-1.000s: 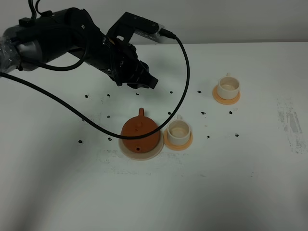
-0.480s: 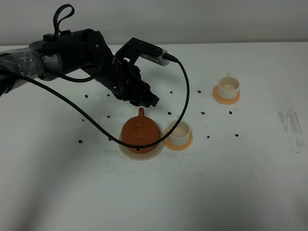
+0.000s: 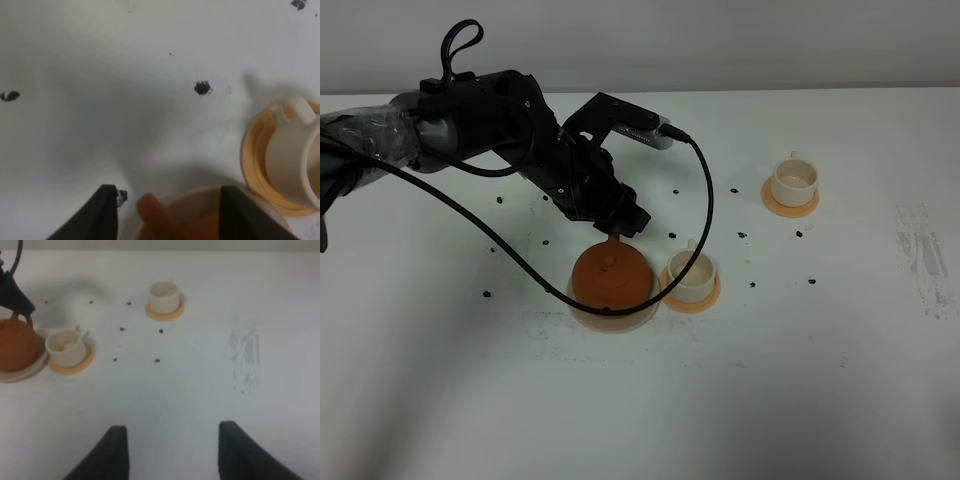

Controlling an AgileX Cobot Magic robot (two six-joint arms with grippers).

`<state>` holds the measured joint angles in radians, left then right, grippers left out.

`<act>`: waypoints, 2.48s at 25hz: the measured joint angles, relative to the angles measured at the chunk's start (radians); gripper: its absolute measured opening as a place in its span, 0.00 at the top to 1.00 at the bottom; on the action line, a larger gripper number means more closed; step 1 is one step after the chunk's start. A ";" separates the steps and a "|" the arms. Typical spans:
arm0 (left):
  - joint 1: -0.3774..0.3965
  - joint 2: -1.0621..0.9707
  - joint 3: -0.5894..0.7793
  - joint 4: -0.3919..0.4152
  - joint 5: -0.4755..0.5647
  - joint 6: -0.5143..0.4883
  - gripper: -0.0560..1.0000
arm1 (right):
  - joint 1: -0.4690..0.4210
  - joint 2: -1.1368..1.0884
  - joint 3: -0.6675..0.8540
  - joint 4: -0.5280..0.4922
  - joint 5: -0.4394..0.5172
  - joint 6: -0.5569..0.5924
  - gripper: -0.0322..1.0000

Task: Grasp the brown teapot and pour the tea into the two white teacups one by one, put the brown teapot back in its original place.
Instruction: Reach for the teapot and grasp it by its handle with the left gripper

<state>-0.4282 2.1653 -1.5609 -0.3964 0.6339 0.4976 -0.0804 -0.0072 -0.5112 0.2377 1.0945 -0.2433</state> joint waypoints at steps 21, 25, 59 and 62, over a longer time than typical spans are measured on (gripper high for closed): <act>-0.006 0.000 -0.002 0.146 -0.016 -0.015 0.46 | 0.000 0.000 0.006 0.000 0.000 0.004 0.55; -0.006 0.000 -0.002 0.185 -0.025 -0.015 0.46 | 0.000 0.000 0.006 0.013 0.000 -0.010 0.55; -0.006 -0.045 -0.002 0.306 0.039 0.014 0.46 | 0.000 0.000 0.006 0.031 0.000 -0.031 0.63; -0.006 -0.045 -0.002 0.310 0.039 0.014 0.46 | 0.000 0.000 0.006 0.031 0.000 -0.031 0.64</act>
<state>-0.4346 2.1199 -1.5625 -0.0868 0.6732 0.5117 -0.0804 -0.0072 -0.5048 0.2691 1.0949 -0.2739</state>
